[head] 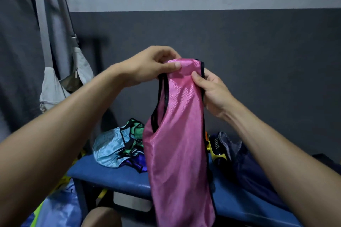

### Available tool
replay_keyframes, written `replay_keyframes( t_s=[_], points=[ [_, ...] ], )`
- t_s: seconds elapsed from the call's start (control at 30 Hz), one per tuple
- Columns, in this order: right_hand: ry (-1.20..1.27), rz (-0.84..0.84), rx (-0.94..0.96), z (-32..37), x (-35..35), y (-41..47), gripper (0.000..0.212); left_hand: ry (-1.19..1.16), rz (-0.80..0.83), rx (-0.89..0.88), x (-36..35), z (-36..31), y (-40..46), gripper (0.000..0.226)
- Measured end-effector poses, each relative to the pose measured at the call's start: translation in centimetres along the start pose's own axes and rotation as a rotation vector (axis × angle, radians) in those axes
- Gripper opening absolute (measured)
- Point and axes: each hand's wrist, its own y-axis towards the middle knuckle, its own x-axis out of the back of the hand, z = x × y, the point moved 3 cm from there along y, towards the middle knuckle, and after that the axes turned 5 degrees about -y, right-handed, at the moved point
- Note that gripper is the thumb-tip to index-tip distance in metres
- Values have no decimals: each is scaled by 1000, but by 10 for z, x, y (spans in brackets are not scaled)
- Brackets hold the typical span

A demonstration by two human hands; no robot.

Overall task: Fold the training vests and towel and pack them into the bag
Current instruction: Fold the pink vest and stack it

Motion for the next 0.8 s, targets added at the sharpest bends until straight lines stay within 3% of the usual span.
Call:
replay_keyframes(
  t_s=[0.1,0.17,0.23,0.33,0.5,0.67,0.8],
  points=[
    [-13,-39,37,3,6,10,32,68,-278,-154,-2,8,-8,38],
    [-18,-57,47,8,11,15,30,-12,-451,-258,-5,15,-23,25],
    [-38,-69,64,13,17,18,29,-115,-492,-268,-16,29,-39,14],
    [-61,-67,92,19,26,21,38,-128,-338,-141,-44,57,-54,2],
    [-84,-71,102,25,36,19,47,-300,-39,29,-82,73,-42,29],
    [-122,-52,93,23,46,19,44,-568,72,80,-105,61,-22,59],
    [-152,-47,90,20,54,19,42,-684,218,137,-111,56,-19,29]
  ],
)
